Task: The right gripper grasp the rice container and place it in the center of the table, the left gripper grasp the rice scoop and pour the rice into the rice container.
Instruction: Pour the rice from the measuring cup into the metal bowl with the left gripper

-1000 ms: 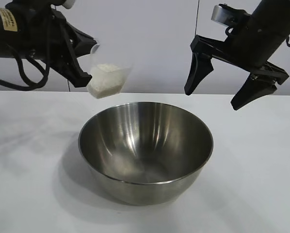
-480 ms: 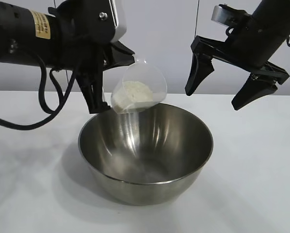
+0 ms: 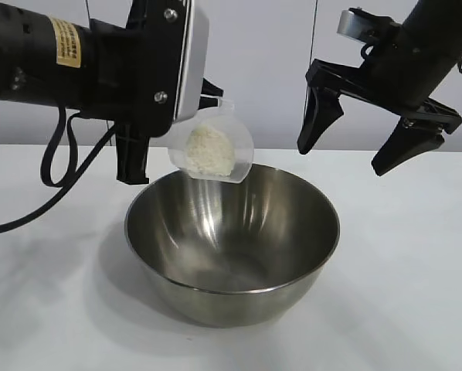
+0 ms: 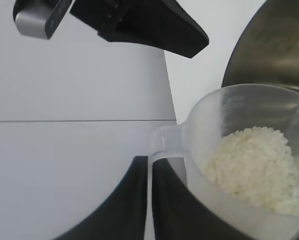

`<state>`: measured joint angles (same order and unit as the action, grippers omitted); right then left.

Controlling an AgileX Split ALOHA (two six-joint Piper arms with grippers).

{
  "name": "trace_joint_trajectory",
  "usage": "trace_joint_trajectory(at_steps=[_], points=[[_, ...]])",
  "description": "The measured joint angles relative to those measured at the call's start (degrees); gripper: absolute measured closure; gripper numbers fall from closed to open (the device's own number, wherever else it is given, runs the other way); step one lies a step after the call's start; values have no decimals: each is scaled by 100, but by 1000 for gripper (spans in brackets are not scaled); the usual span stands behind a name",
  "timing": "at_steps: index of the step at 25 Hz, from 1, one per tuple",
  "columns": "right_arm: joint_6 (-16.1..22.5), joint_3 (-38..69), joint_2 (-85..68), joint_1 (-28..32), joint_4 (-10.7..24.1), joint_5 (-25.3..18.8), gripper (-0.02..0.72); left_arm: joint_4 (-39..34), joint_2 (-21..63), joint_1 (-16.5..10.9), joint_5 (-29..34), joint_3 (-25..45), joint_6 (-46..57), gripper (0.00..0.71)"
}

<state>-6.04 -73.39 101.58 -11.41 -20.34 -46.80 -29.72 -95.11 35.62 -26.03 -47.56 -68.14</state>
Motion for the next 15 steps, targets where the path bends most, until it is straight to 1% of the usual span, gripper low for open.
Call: trace_joint_trajectory(at_steps=[5,9,13,15], points=[[0,0,0,0,15,-23,42,-419,0,0,-217,0,-706,698],[0,0,0,0,49,-23,42,-457,-66,0,-404,-6,-1334,698],[0,0,0,0,120,-49,42,-464,-475,0,-661,-97,-2052,698],[0,0,0,0,142,-94,42,-333,-668,0,-757,-148,-2579,698]])
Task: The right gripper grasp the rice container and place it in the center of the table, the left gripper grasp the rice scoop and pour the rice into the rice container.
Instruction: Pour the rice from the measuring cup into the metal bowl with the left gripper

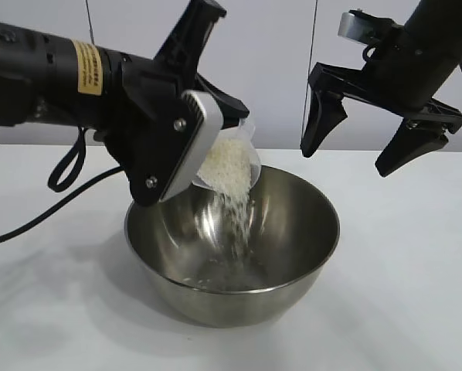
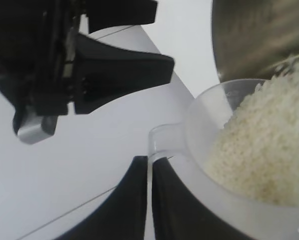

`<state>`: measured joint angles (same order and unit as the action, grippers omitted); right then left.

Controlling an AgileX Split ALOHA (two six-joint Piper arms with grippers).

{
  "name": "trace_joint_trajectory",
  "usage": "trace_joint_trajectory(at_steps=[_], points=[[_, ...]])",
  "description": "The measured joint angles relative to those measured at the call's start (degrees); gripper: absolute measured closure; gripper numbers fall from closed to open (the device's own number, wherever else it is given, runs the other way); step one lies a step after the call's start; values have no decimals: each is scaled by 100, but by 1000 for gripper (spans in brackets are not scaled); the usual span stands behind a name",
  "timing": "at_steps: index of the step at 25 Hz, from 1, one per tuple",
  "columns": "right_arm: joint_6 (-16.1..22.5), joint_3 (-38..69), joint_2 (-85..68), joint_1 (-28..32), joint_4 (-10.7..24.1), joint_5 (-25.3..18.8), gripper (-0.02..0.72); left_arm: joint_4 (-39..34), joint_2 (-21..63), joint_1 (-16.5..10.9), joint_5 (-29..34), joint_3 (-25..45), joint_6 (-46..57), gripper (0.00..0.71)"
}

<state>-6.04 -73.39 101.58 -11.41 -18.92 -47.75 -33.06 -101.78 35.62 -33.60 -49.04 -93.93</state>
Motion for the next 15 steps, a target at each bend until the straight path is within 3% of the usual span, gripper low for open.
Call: trace_joint_trajectory(at_steps=[15], points=[[0,0,0,0,155,-76,43,201,-80,0,-155,-78,-879,698]])
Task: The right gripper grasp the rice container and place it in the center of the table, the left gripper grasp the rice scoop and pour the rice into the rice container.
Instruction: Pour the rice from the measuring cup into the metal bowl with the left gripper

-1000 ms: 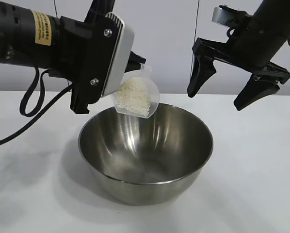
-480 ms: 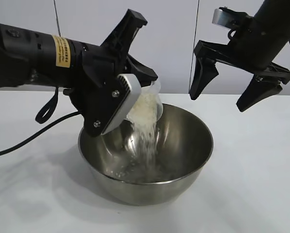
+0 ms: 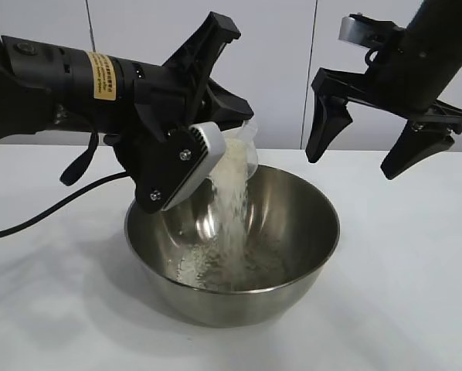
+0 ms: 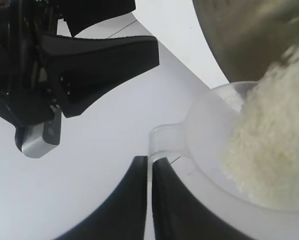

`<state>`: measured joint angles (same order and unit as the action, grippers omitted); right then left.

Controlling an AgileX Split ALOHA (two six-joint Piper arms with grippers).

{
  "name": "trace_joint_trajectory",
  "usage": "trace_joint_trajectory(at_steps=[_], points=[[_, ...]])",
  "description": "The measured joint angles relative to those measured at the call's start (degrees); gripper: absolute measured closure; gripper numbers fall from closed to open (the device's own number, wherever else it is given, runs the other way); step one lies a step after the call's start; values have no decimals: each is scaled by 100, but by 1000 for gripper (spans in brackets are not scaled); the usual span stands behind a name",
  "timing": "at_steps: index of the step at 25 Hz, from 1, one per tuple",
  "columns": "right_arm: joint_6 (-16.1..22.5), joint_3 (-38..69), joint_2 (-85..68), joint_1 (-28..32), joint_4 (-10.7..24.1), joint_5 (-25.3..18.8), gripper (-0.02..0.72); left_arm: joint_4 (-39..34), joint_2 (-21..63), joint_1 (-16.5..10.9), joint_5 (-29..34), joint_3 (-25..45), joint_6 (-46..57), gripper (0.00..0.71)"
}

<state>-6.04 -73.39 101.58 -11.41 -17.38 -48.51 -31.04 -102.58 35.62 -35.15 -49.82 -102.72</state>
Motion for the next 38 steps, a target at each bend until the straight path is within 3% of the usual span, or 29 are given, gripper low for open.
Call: trace_joint_trajectory(at_steps=[25,38], points=[[0,0,0,0,2,-6,42,-1623,270,0,125,-5,-77,699],[0,0,0,0,6,-17,42,-2107,270,0,223,-5,-108,699]])
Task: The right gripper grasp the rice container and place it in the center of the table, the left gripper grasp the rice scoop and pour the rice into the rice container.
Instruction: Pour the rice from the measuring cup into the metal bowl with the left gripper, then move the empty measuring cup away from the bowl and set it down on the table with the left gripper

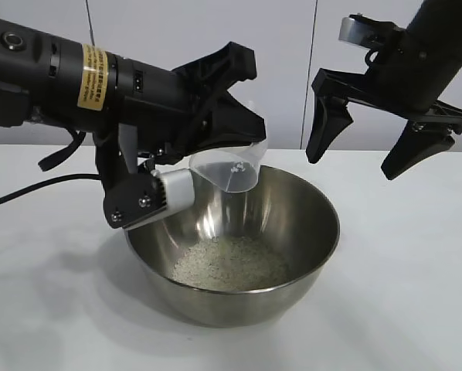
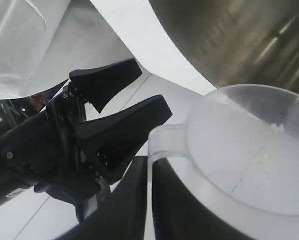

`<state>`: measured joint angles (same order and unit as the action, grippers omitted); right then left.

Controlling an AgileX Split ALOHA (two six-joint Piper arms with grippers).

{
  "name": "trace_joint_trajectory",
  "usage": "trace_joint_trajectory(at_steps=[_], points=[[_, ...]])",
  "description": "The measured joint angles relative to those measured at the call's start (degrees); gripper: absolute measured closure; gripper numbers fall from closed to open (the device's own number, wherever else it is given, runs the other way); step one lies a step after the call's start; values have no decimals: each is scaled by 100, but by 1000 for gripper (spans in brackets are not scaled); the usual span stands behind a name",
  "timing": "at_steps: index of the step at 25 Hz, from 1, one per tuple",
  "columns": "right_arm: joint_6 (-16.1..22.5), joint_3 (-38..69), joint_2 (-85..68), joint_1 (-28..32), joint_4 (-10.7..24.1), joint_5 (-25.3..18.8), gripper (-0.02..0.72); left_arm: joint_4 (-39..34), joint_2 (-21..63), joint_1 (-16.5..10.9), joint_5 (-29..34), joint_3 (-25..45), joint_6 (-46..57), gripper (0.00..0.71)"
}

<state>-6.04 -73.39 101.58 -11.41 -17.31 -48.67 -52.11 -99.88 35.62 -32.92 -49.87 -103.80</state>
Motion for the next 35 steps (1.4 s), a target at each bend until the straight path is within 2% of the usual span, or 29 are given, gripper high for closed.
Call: trace_joint_trajectory(at_steps=[11,14,21,24,30,35], points=[[0,0,0,0,0,0,42,-5,0,0,-152,0,563,699],[0,0,0,0,0,0,42,83,0,0,-434,0,1081,699],[0,0,0,0,0,0,42,828,0,0,-1264,0,2571,699],[0,0,0,0,0,0,42,1348,0,0,-1564,0,3172,699],[0,0,0,0,0,0,42,3127,0,5,-2005,0,4420,699],[0,0,0,0,0,11,42,4892,0,5,-2977,168,6050,700]])
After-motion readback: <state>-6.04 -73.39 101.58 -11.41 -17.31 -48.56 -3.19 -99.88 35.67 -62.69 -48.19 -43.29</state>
